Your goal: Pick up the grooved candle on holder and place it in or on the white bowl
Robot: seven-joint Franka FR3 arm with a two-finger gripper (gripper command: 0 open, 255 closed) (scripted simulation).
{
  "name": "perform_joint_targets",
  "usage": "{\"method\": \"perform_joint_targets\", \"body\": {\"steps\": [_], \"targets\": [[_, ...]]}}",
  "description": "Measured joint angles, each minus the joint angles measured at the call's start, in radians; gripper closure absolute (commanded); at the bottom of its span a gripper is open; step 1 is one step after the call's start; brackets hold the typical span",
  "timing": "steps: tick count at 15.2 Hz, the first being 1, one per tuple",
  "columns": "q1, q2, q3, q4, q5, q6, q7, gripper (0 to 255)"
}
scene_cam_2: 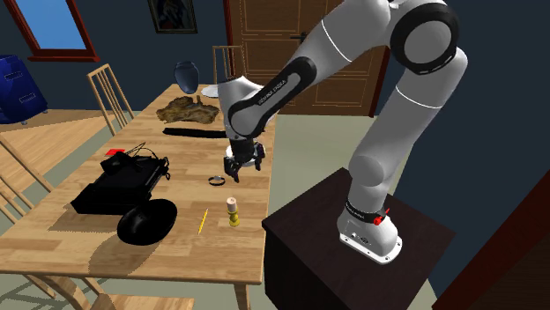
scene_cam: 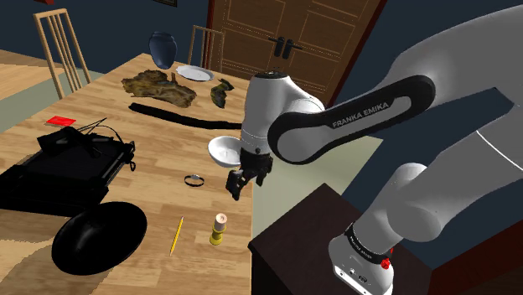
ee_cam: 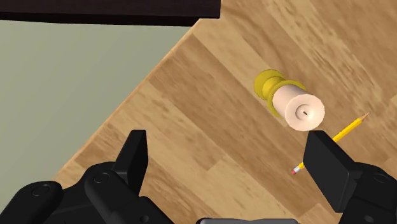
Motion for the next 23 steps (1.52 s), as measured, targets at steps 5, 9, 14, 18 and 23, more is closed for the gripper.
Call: {"method": "perform_joint_targets", "body": {"steps": [5,9,14,18,23], "targets": [[0.007,0.21,0.067,0.089,-0.094,0.103,0.155,0],[0.031,0.326,0.084,0.127,-0.166,0.164,0.256,0],[0.04,0.387,0.073,0.113,-0.213,0.231,0.291,0],[0.045,0.41,0.067,0.111,-0.231,0.253,0.306,0],[0.046,0.412,0.067,0.111,-0.233,0.255,0.307,255]]}}
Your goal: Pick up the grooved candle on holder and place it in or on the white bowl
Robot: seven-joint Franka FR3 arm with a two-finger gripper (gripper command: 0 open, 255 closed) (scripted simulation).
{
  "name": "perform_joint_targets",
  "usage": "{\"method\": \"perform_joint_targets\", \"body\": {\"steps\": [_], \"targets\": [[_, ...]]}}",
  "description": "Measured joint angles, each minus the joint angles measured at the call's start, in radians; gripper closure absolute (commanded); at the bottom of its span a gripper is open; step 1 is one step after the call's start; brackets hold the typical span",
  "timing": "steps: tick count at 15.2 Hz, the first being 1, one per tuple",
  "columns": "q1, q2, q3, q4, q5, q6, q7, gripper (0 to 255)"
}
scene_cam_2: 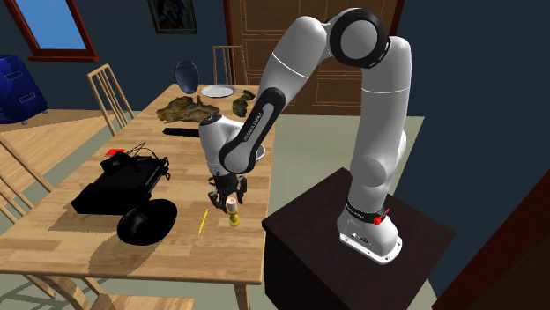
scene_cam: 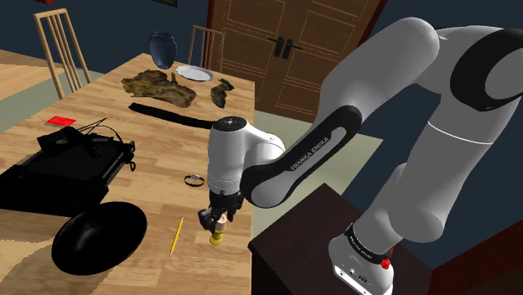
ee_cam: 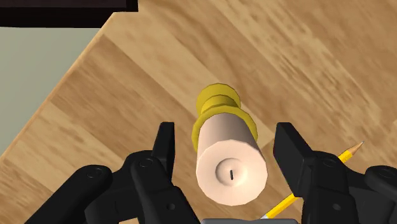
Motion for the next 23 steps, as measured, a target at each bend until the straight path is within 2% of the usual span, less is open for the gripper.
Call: {"method": "perform_joint_targets", "body": {"steps": [10,23], "targets": [[-0.002,-0.007,0.002,0.0,0.006,-0.006,-0.004,255],[-0.018,-0.177,0.029,0.026,0.13,-0.18,-0.087,255]]}}
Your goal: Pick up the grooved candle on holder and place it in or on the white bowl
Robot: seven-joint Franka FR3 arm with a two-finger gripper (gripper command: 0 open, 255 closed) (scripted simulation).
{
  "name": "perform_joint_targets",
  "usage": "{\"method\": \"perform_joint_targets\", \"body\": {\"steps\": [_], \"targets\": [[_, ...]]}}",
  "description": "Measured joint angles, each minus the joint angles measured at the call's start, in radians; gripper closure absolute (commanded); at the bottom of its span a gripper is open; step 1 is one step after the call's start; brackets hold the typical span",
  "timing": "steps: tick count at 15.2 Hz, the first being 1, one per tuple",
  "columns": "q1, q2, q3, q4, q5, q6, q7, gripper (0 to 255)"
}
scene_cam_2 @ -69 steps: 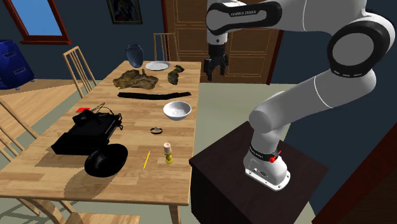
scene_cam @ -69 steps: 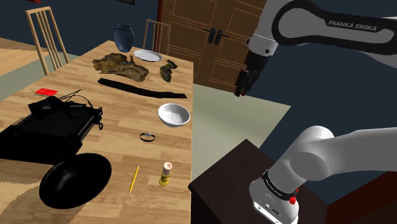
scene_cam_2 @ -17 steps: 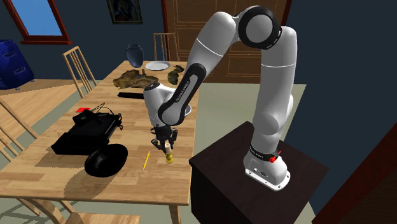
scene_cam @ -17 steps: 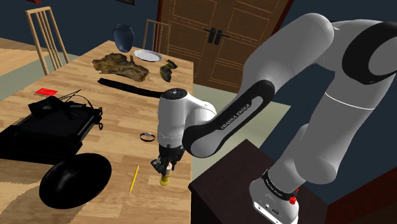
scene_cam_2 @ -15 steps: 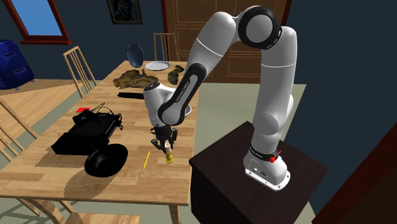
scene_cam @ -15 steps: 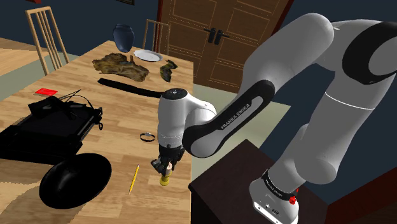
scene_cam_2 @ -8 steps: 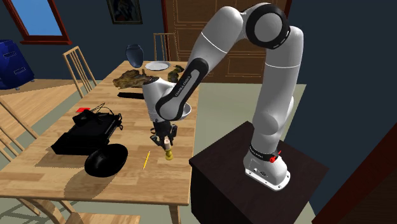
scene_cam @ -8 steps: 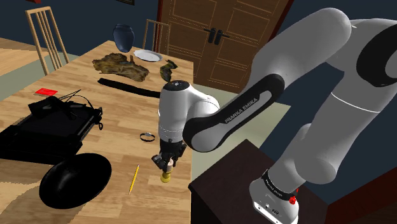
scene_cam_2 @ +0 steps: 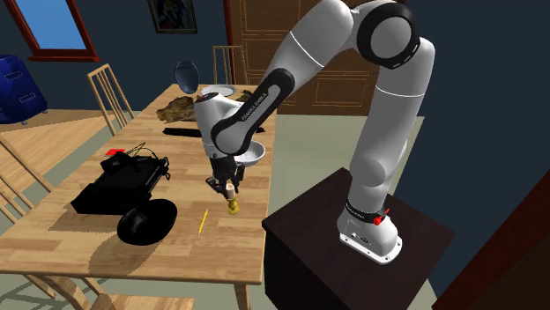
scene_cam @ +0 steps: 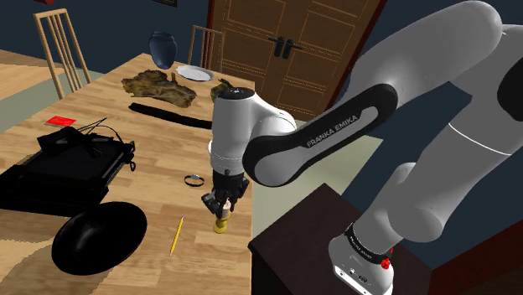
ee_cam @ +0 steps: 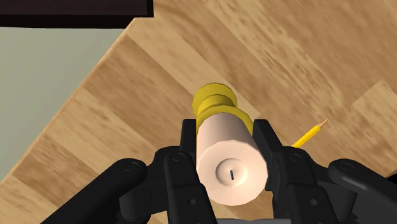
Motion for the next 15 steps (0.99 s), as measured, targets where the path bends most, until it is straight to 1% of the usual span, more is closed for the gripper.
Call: {"method": "perform_joint_targets", "body": {"steps": [8,15], "targets": [[0.001,-0.09,-0.006,0.034,0.049,-0.114,-0.035,255],[0.002,-0.15,-0.016,0.083,0.073,-0.218,-0.052,255]]}}
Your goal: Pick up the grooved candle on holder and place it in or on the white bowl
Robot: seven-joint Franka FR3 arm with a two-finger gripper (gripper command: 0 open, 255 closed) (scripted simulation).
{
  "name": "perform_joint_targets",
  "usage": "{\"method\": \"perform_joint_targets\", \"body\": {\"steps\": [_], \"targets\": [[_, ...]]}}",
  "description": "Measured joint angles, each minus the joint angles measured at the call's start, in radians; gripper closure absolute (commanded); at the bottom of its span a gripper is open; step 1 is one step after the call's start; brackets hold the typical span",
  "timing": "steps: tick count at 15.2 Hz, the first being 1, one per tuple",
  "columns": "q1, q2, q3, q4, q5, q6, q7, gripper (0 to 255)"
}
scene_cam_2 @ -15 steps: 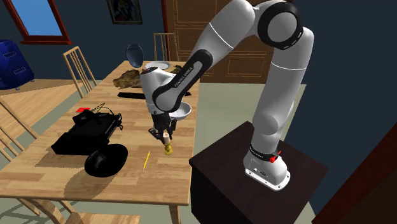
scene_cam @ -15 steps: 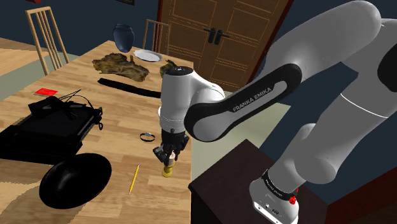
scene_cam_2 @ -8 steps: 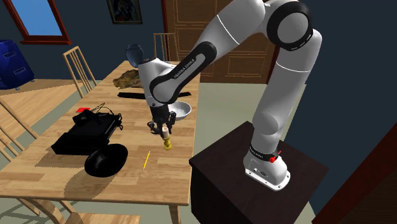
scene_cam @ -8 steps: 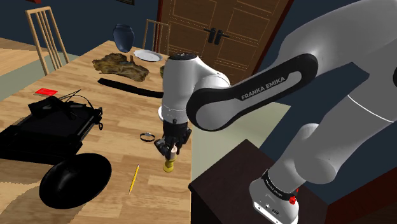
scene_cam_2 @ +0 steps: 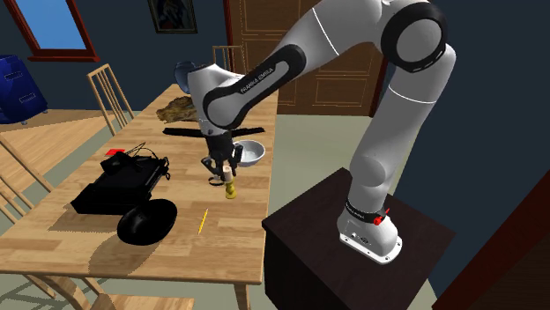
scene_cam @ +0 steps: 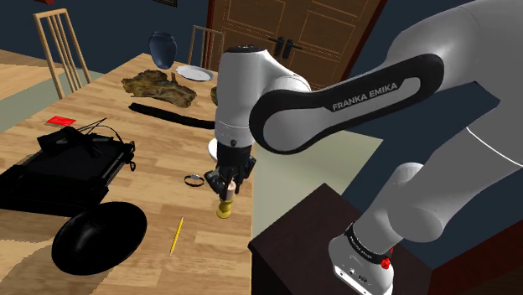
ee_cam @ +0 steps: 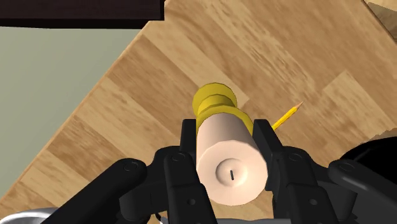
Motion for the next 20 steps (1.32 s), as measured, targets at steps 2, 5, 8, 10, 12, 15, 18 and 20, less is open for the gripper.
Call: {"method": "perform_joint_targets", "body": {"steps": [2,5,8,10,12,15,18,20], "targets": [[-0.016,-0.001,-0.019,0.016,-0.008,-0.02,-0.028,255],[-0.049,0.014,-0.056,0.038,-0.03,-0.032,-0.082,255],[-0.084,0.046,-0.093,0.077,-0.06,-0.045,-0.135,255],[-0.11,0.057,-0.122,0.103,-0.075,-0.064,-0.181,255],[-0.135,0.086,-0.147,0.141,-0.096,-0.076,-0.218,255],[-0.165,0.133,-0.177,0.203,-0.123,-0.095,-0.262,255],[-0.198,0.183,-0.21,0.271,-0.149,-0.116,-0.316,255],[-0.216,0.22,-0.228,0.325,-0.164,-0.135,-0.345,255]]}}
